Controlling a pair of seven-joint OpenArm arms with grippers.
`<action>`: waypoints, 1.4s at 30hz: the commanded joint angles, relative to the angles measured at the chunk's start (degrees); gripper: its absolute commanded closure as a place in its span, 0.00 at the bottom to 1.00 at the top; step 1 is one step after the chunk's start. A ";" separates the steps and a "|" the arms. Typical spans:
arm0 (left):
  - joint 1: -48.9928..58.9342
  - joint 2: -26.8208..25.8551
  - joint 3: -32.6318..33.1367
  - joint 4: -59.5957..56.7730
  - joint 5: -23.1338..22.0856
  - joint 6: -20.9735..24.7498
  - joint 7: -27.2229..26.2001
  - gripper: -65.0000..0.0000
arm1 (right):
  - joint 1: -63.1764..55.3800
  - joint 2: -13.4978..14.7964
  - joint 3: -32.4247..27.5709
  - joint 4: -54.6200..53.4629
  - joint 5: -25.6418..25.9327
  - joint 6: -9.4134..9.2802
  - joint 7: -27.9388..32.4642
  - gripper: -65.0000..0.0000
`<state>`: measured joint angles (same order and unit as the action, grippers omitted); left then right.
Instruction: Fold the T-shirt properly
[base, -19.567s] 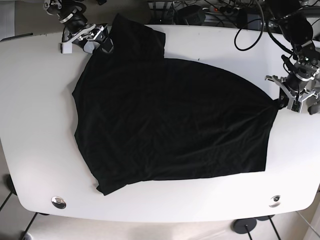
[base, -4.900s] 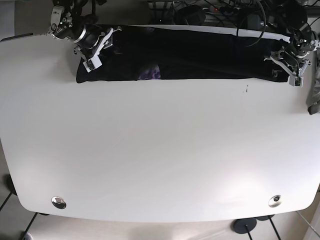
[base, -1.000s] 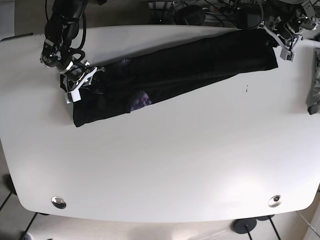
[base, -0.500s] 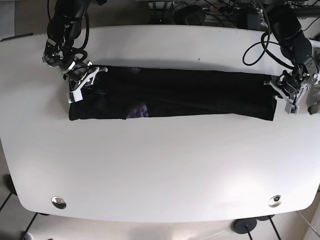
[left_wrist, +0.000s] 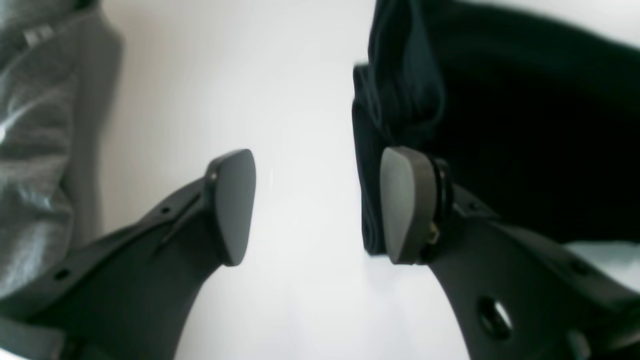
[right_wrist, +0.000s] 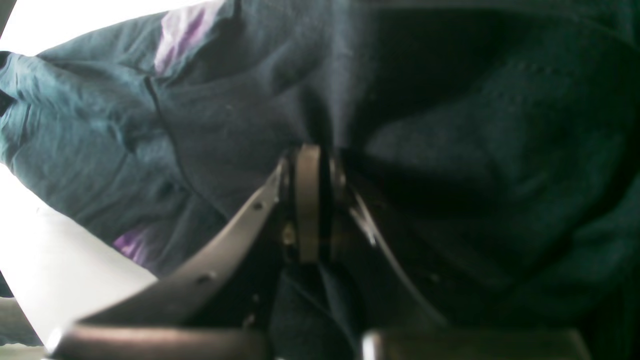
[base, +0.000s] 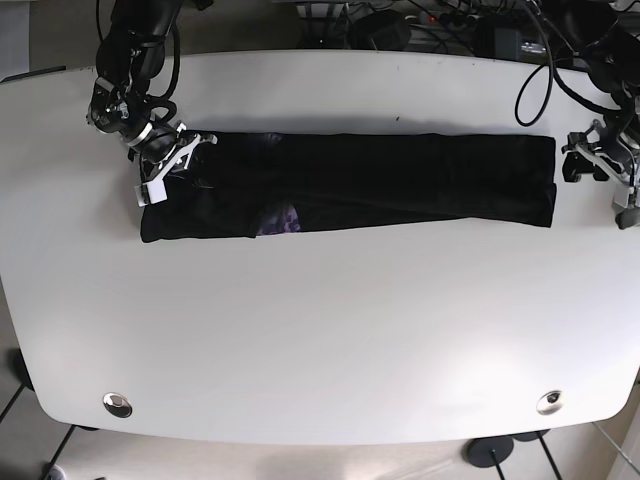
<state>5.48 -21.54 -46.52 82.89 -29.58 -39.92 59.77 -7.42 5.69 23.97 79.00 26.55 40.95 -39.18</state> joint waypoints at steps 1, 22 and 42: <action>-0.51 -1.01 -0.29 -2.15 -0.61 -0.08 -0.73 0.42 | -0.36 0.24 -0.19 -0.19 -3.91 -0.95 -4.12 0.96; -4.46 2.68 4.46 -11.55 -4.39 -0.08 -0.82 0.42 | -0.36 -0.81 -0.19 -0.19 -4.17 -0.95 -4.12 0.96; -6.05 1.63 8.50 -17.35 -2.72 -0.08 -7.94 1.00 | -0.36 -0.90 -0.27 -0.19 -4.17 -0.95 -4.12 0.96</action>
<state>-0.56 -18.74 -37.91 65.08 -33.78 -40.38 50.17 -7.33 4.60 23.94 79.00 26.52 40.95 -39.18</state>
